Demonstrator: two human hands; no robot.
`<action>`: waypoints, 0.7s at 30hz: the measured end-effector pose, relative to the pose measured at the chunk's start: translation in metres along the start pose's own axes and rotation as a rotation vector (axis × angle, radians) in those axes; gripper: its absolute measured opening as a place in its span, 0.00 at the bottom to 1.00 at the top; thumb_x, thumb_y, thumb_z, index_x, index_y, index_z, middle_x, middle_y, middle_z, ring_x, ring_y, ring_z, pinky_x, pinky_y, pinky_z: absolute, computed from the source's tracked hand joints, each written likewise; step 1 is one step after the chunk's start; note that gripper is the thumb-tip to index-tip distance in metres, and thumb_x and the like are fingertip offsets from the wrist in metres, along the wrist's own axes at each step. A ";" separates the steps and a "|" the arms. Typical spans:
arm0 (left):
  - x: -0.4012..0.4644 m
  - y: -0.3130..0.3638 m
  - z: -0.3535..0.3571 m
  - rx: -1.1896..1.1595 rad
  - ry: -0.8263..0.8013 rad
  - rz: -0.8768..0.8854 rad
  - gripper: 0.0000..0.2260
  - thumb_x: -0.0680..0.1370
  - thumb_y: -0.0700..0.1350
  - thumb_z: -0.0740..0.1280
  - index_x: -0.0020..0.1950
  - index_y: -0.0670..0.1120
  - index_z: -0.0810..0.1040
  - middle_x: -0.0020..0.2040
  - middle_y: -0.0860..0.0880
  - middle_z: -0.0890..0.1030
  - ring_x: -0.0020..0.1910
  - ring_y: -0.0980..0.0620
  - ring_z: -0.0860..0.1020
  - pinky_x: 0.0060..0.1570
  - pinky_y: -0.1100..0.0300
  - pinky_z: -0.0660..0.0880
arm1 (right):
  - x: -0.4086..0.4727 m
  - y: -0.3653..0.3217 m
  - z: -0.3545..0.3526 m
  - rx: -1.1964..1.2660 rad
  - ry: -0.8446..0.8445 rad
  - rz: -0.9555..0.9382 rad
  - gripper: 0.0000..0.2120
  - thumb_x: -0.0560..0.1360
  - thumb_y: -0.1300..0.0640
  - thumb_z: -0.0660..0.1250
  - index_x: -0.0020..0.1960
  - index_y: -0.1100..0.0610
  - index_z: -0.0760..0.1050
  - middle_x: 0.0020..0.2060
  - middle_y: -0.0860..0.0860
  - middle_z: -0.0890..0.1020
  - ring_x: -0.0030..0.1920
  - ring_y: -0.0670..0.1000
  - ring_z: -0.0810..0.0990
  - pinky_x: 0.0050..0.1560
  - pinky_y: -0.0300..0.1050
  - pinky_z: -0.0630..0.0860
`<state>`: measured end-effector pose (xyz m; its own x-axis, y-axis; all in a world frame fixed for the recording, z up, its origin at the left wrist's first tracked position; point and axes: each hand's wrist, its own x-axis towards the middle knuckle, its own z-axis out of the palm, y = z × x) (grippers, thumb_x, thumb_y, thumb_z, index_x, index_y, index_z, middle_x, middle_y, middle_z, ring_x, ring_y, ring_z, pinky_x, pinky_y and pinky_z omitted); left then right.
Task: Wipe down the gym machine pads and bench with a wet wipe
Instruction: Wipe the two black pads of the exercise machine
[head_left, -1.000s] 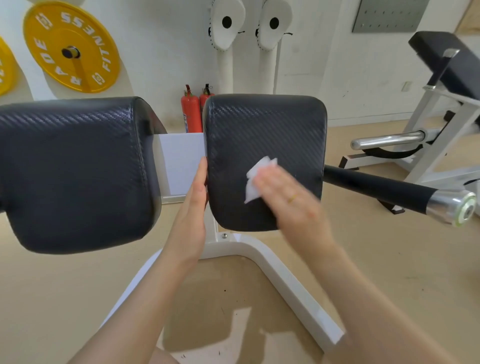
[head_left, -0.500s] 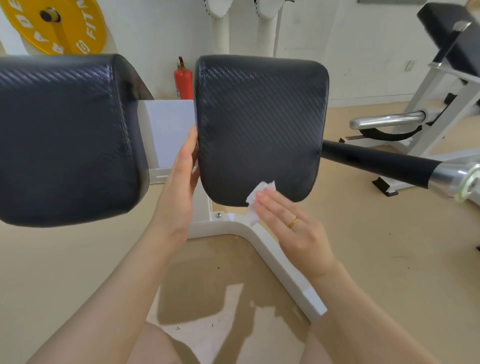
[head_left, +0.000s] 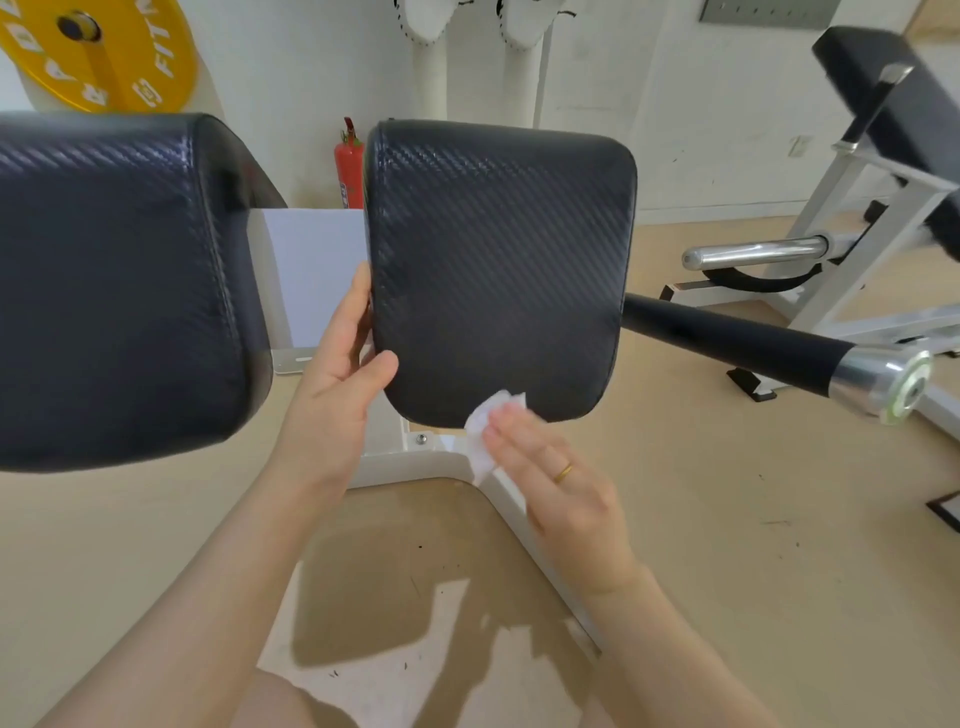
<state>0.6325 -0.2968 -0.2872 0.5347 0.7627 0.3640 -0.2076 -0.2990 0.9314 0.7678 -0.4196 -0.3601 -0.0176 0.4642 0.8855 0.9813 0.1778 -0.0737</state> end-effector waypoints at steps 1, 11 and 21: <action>-0.003 -0.001 0.000 0.010 0.003 -0.002 0.29 0.78 0.29 0.54 0.75 0.51 0.56 0.73 0.59 0.64 0.69 0.65 0.63 0.64 0.72 0.63 | 0.015 0.007 -0.001 0.002 0.052 0.055 0.13 0.81 0.65 0.55 0.57 0.67 0.76 0.55 0.60 0.79 0.59 0.56 0.78 0.62 0.46 0.73; -0.001 0.010 -0.004 0.059 -0.043 -0.048 0.30 0.78 0.28 0.55 0.74 0.53 0.56 0.71 0.61 0.64 0.64 0.73 0.65 0.56 0.79 0.65 | 0.166 0.024 0.009 -0.141 0.206 0.186 0.16 0.70 0.70 0.59 0.54 0.67 0.78 0.54 0.61 0.81 0.57 0.59 0.79 0.61 0.45 0.70; 0.000 0.010 -0.016 0.096 -0.078 -0.060 0.29 0.78 0.33 0.59 0.68 0.64 0.58 0.71 0.63 0.63 0.66 0.72 0.62 0.60 0.77 0.63 | 0.153 -0.013 0.033 -0.439 0.061 -0.009 0.16 0.75 0.53 0.61 0.59 0.60 0.76 0.63 0.55 0.69 0.59 0.56 0.66 0.60 0.51 0.64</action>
<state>0.6173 -0.2903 -0.2783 0.6069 0.7347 0.3032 -0.0962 -0.3107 0.9456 0.7461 -0.3223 -0.2390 -0.0276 0.4103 0.9115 0.9698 -0.2101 0.1240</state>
